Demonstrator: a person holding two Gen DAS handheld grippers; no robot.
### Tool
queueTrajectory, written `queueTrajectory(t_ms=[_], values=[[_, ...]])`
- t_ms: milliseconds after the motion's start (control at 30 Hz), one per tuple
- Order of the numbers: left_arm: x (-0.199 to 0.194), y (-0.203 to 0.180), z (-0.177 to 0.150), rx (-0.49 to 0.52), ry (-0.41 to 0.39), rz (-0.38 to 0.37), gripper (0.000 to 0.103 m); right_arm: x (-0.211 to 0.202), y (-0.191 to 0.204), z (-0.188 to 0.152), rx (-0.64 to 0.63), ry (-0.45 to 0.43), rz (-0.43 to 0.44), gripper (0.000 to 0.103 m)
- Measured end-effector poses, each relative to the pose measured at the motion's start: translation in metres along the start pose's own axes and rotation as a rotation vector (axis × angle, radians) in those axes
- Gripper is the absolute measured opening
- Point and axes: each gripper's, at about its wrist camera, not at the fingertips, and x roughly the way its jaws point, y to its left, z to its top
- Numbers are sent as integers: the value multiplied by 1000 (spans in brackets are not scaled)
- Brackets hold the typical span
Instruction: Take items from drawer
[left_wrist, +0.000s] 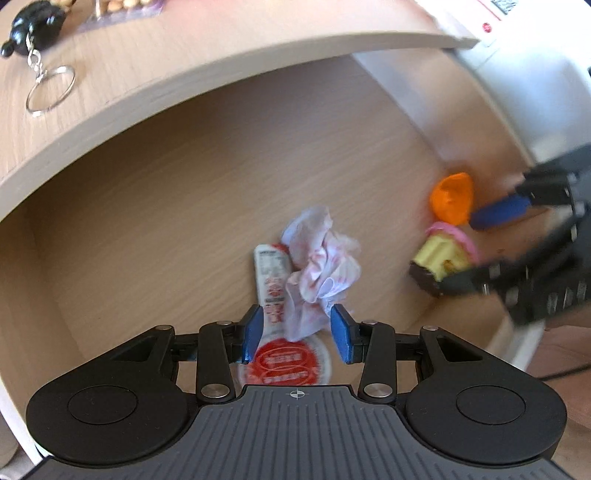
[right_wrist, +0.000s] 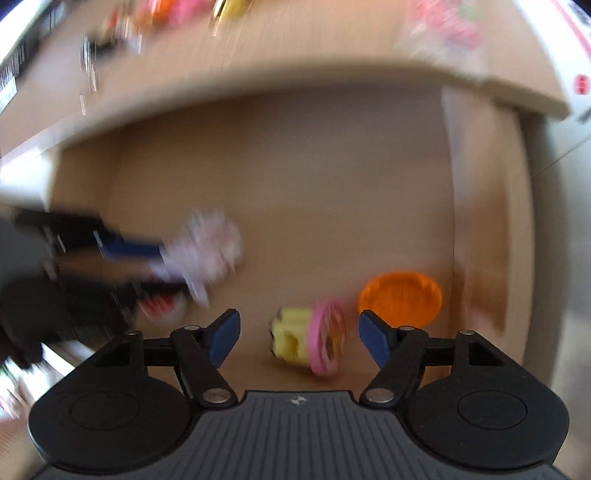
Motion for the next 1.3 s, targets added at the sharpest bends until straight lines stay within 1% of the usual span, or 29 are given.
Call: queueTrajectory(t_ms=[67, 100, 167, 233, 267, 300, 333, 400, 500, 600, 733, 833, 900, 967, 1033, 1067, 1100, 1167, 1233, 1267, 1300], values=[[-4, 4, 3, -15, -22, -2, 44, 10, 6, -5, -43, 34, -38, 71], [-6, 3, 4, -21, -38, -15, 44, 14, 8, -6, -46, 38, -39, 71], [-11, -1, 6, -26, -63, -48, 44, 19, 9, -7, -46, 41, -34, 67], [-16, -3, 8, -29, -81, -61, 44, 21, 12, -8, -59, 35, -53, 60], [-18, -4, 8, -30, -81, -64, 44, 22, 13, -8, -62, 30, -68, 58], [-19, -4, 8, -28, -79, -67, 44, 23, 12, -8, -61, 26, -77, 54], [-20, -4, 8, -26, -77, -66, 44, 23, 10, -8, -55, 23, -78, 47], [-21, -4, 6, -24, -75, -59, 44, 23, 8, -10, -46, 16, -75, 47], [-18, -1, 0, -41, -66, -50, 44, 21, 13, -9, -51, -25, -62, 46], [-19, 3, -8, -67, -57, -26, 44, 18, 12, -3, -18, -63, -37, 44], [-19, 8, -15, -88, -21, 11, 44, 10, 6, 16, 21, -147, -30, 44], [-14, 11, -19, -96, 19, 45, 44, 9, 3, 39, 40, -191, -48, 44], [-9, 12, -21, -106, 42, 44, 44, 8, 0, 52, 50, -207, -44, 45], [-5, 12, -20, -130, 56, 24, 44, 9, -4, 61, 70, -214, -27, 46], [1, 9, -19, -140, 70, 25, 44, 6, -9, 65, 82, -220, -20, 50], [4, 7, -18, -136, 78, 27, 47, 4, -11, 66, 85, -227, -17, 51], [5, 4, -16, -134, 80, 23, 47, 2, -12, 66, 85, -234, -12, 52], [8, -2, -12, -123, 87, 21, 48, -4, -13, 64, 85, -242, -5, 54], [11, -6, -6, -126, 94, 14, 50, -10, -15, 60, 90, -257, 1, 59], [13, -7, -3, -133, 96, 5, 50, -11, -17, 57, 98, -262, 7, 60], [14, -10, 1, -137, 107, 12, 50, -12, -20, 55, 112, -265, 15, 60]])
